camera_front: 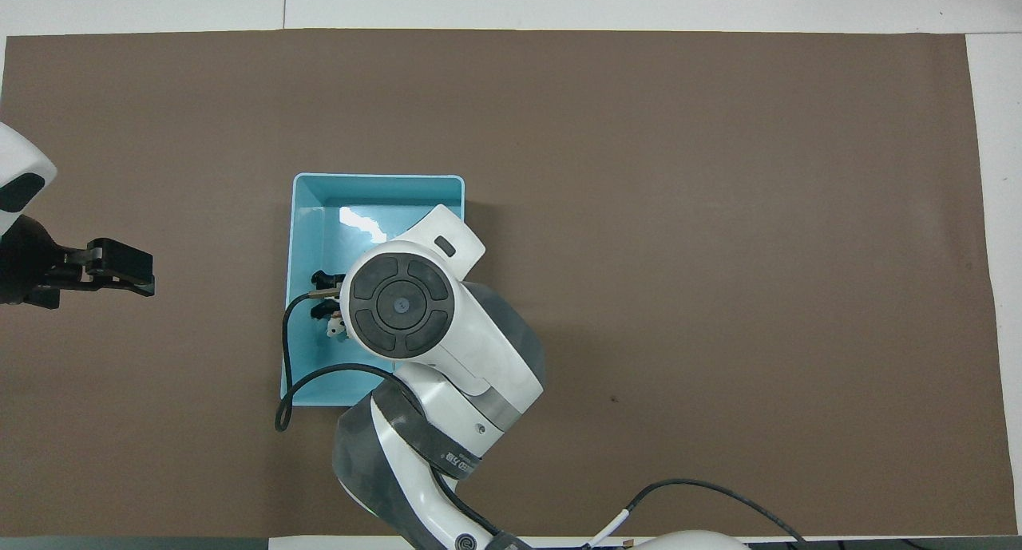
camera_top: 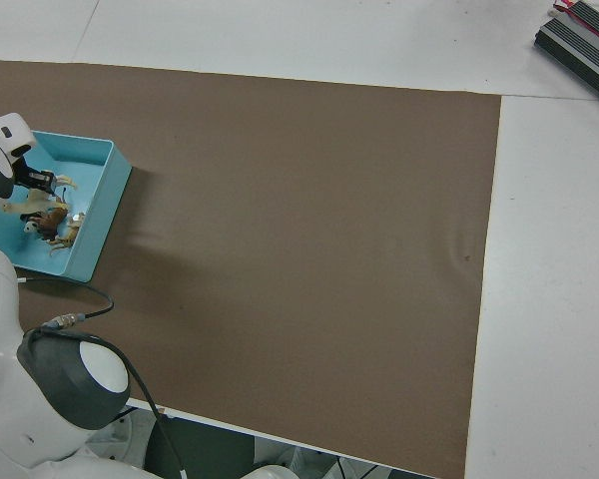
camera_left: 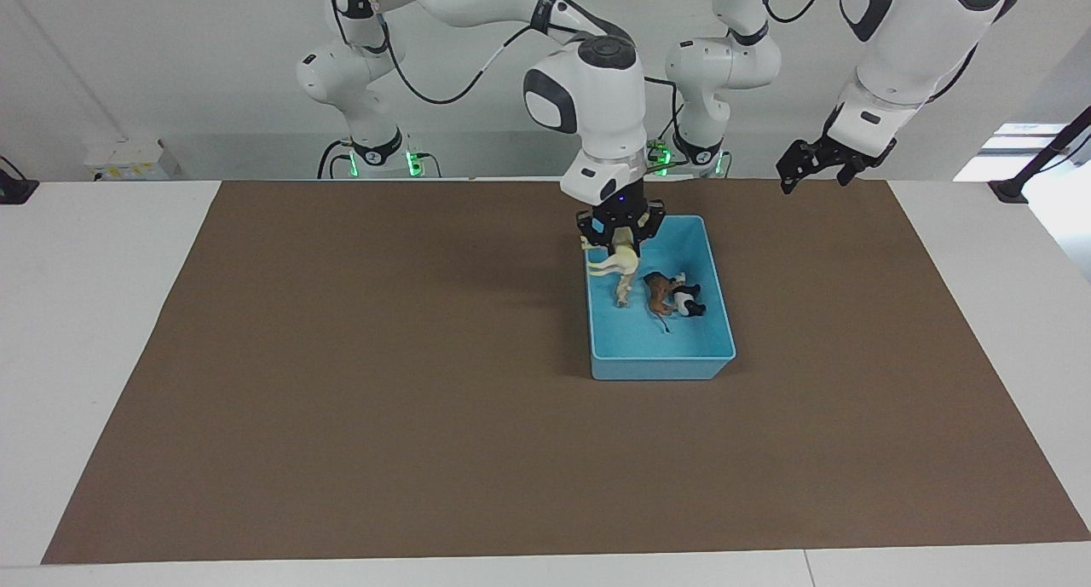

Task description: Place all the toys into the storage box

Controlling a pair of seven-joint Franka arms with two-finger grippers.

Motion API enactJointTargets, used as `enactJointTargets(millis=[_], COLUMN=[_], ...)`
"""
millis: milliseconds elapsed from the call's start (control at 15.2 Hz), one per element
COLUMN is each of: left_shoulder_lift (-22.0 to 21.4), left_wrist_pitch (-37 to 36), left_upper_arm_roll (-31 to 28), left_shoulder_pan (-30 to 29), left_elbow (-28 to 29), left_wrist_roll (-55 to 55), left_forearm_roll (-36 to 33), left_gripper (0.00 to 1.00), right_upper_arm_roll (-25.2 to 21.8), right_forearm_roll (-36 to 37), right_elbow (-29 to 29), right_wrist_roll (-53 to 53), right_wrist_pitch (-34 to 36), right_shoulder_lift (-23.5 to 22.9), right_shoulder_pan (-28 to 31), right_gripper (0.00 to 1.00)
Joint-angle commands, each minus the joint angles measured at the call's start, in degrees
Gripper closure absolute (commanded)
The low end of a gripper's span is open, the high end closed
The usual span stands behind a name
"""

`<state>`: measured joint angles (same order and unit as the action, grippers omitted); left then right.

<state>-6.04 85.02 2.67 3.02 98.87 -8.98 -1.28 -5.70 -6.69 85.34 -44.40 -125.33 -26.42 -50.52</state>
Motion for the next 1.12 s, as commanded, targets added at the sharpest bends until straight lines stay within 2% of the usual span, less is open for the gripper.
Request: enactJointTargets(millis=[0, 197, 329, 460, 592, 854, 1052], left_shoulder_lift=[2.16, 4.63, 6.91, 6.84, 6.22, 4.81, 4.81], left_wrist_pitch=[1.30, 0.59, 0.15, -2.04, -2.22, -0.83, 0.76], left_upper_arm_roll=[-0.03, 0.23, 0.41, 0.67, 0.06, -2.39, -3.72], left_shoulder_pan=[-0.03, -0.03, 0.06, 0.23, 0.50, 2.77, 3.22], left_elbow=[-1.22, -4.39, -6.57, -6.76, -6.50, -4.83, -4.74], left_wrist_roll=[1.51, 1.86, 1.95, 4.22, 7.83, 9.85, 12.23], left_forearm_roll=[-0.04, 0.22, 0.49, 0.22, 0.22, 0.14, 0.14], left_gripper=[0.00, 0.00, 0.00, 0.00, 0.00, 0.00, 0.00], right_upper_arm_roll=[-0.27, -1.06, -2.64, -3.26, -3.26, -3.26, -3.35], right_forearm_roll=[-0.52, -0.95, 0.71, 0.80, 0.80, 0.72, 0.63], right_elbow=[0.45, -4.37, -4.39, -4.22, -3.95, -3.25, -1.84], right_wrist_roll=[-6.19, -9.02, -8.51, -6.15, 4.36, 34.07, 41.32], right_wrist_pitch=[2.17, 10.51, 12.64, 15.63, 16.95, 18.63, 22.21], right_shoulder_lift=[1.72, 2.34, 6.01, 9.18, 11.56, 13.50, 15.17], right_shoulder_pan=[-0.10, 1.30, 3.49, 8.48, 14.90, 29.22, 34.69], right_gripper=[0.00, 0.00, 0.00, 0.00, 0.00, 0.00, 0.00])
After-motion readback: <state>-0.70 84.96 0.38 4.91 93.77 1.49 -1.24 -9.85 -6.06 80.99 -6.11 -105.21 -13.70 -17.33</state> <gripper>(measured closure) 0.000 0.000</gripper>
